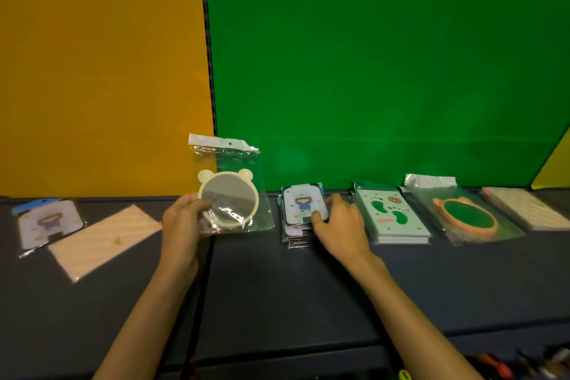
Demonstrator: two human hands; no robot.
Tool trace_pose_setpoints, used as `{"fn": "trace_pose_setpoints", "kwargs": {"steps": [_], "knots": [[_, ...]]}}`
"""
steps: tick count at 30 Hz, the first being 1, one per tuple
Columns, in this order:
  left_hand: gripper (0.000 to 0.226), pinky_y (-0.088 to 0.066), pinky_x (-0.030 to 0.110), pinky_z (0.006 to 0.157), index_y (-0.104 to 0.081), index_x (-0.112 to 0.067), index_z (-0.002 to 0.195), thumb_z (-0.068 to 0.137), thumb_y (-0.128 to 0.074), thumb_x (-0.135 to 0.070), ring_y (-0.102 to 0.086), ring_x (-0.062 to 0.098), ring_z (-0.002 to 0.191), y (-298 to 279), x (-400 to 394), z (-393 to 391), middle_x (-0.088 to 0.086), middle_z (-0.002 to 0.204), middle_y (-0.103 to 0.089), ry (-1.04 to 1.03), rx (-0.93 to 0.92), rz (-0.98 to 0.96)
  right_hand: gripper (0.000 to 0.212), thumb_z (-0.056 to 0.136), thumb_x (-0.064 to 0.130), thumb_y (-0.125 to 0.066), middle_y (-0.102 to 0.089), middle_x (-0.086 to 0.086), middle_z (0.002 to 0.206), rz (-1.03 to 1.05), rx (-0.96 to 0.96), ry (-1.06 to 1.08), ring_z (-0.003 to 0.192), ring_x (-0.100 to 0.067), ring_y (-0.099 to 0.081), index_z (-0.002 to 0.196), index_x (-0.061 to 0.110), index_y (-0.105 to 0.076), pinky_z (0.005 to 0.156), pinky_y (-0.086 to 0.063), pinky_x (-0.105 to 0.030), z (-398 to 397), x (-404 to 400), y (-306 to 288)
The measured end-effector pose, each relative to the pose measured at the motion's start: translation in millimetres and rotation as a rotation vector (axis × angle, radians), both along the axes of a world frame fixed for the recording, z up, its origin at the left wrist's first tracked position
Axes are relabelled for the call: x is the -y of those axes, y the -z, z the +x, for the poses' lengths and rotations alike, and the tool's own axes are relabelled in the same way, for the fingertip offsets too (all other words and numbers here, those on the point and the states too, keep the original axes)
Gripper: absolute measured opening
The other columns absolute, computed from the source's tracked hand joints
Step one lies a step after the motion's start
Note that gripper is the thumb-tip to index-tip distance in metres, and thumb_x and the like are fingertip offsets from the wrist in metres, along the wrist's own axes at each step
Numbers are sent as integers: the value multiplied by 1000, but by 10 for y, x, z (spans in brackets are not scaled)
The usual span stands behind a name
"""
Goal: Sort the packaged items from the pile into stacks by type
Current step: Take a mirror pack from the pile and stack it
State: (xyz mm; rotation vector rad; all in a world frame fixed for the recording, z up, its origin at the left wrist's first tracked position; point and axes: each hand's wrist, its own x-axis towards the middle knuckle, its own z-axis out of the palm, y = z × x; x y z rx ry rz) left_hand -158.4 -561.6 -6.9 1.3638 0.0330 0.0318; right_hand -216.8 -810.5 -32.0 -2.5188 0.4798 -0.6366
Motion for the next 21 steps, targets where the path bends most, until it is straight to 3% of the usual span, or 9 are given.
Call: {"fn": "trace_pose_setpoints", "kwargs": {"steps": [3, 10, 13, 17, 19, 21], "knots": [[16, -52, 33, 68, -69, -4, 99, 91, -55, -6, -68, 15, 70, -26, 120, -24, 5, 81, -72, 17, 19, 5, 29, 91, 33, -56, -62, -12, 100, -89, -38, -38, 95, -30, -56, 104, 8, -59, 72, -45, -35, -11, 76, 4], [12, -49, 34, 68, -68, -8, 92, 88, -57, -6, -61, 21, 75, -147, 615, -132, 8, 81, -67, -6, 43, -16, 38, 92, 41, -58, -59, -9, 112, -174, -49, -130, 108, -26, -52, 113, 10, -62, 88, -45, -37, -84, 391, -117], [8, -56, 45, 76, -66, -11, 90, 88, -59, -8, -63, 29, 87, -218, 984, -232, 13, 89, -66, 21, -3, -34, 33, 94, 37, -55, -60, -6, 111, -201, 34, -141, 107, -23, -52, 115, 12, -63, 88, -44, -36, -223, 754, -256], [6, -56, 25, 53, -62, -6, 95, 91, -58, -6, -65, 17, 73, -342, 1679, -464, 6, 78, -66, 122, -13, 7, 29, 92, 34, -56, -64, -8, 102, -268, 74, -85, 101, -29, -56, 110, 14, -66, 85, -45, -39, -425, 1496, -376], [3, -59, 27, 57, -61, -5, 94, 91, -60, -5, -66, 12, 67, -393, 2055, -608, 2, 69, -66, 178, -23, 5, 24, 91, 33, -56, -66, -8, 99, -273, 71, -61, 98, -30, -57, 103, 16, -67, 82, -46, -40, -569, 1876, -412], [3, -62, 31, 63, -59, -3, 92, 92, -61, -5, -69, 14, 72, -417, 2419, -758, 5, 74, -68, 248, -33, 14, 21, 92, 31, -56, -68, -6, 98, -286, 76, -55, 95, -29, -59, 101, 17, -67, 79, -47, -39, -739, 2226, -436]]}}
